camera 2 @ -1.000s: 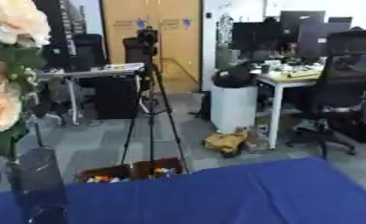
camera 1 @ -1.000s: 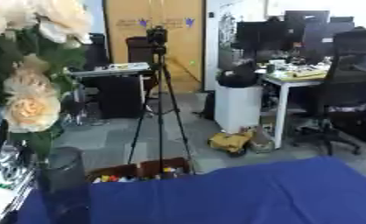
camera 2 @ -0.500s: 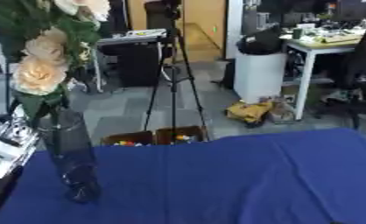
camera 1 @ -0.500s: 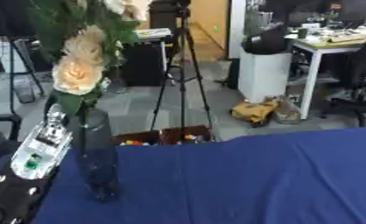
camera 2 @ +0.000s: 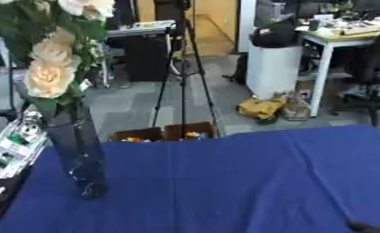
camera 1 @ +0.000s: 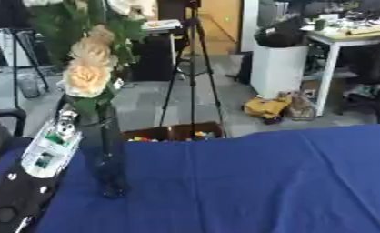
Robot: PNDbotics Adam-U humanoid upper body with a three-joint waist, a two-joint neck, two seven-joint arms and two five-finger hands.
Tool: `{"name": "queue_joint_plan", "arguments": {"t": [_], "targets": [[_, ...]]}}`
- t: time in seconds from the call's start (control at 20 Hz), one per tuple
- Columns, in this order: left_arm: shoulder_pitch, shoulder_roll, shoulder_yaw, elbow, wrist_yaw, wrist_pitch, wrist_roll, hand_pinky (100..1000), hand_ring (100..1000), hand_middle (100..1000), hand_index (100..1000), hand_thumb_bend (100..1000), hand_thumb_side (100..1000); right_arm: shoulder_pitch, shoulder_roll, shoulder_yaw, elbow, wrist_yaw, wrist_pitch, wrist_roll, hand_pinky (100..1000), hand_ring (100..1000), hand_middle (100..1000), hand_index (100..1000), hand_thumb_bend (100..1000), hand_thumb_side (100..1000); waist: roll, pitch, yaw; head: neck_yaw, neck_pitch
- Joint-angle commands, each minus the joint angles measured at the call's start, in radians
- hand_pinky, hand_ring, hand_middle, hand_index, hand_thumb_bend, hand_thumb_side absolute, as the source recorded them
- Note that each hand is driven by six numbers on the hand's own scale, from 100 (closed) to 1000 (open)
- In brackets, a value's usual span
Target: Arrange flowers into the vase.
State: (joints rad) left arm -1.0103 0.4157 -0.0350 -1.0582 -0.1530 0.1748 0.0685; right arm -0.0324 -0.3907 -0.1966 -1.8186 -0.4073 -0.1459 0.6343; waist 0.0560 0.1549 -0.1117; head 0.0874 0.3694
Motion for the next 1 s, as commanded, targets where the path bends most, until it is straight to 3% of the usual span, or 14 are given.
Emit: {"name": "queue_joint_plan", "arguments": {"t": [0.05, 0.5, 0.85, 1.0], "targets": [[-0.014, 0.011, 0.016, 0.002, 0.012, 0.016, 0.009, 447, 453, 439, 608, 584, 771, -0.008, -0.009, -0.005, -0.01, 0.005, -0.001, 0.003, 906, 944, 521, 769, 266, 543, 0.001, 0.003, -0.002, 0.004, 0.005], [-0.002, 0.01, 0.019, 0.025, 0.098, 0.029, 0.076, 462, 466, 454, 618, 572, 796, -0.008, -0.005, -0.005, -0.008, 0.008, -0.004, 0.005, 907, 944, 521, 769, 261, 543, -0.004, 0.007, -0.001, 0.003, 0.006], [0.01, 0.017, 0.017, 0.039, 0.06, 0.048, 0.086, 479, 489, 479, 634, 596, 781, -0.008, -0.004, -0.006, -0.006, 0.008, -0.004, 0.007, 907, 944, 521, 769, 259, 544, -0.005, 0.006, 0.001, 0.003, 0.005], [0.013, 0.022, 0.017, 0.032, 0.028, 0.046, 0.103, 500, 522, 518, 665, 650, 752, -0.008, -0.005, -0.007, -0.005, 0.007, -0.004, 0.006, 907, 944, 521, 769, 257, 544, -0.006, 0.005, 0.003, 0.002, 0.004]]}}
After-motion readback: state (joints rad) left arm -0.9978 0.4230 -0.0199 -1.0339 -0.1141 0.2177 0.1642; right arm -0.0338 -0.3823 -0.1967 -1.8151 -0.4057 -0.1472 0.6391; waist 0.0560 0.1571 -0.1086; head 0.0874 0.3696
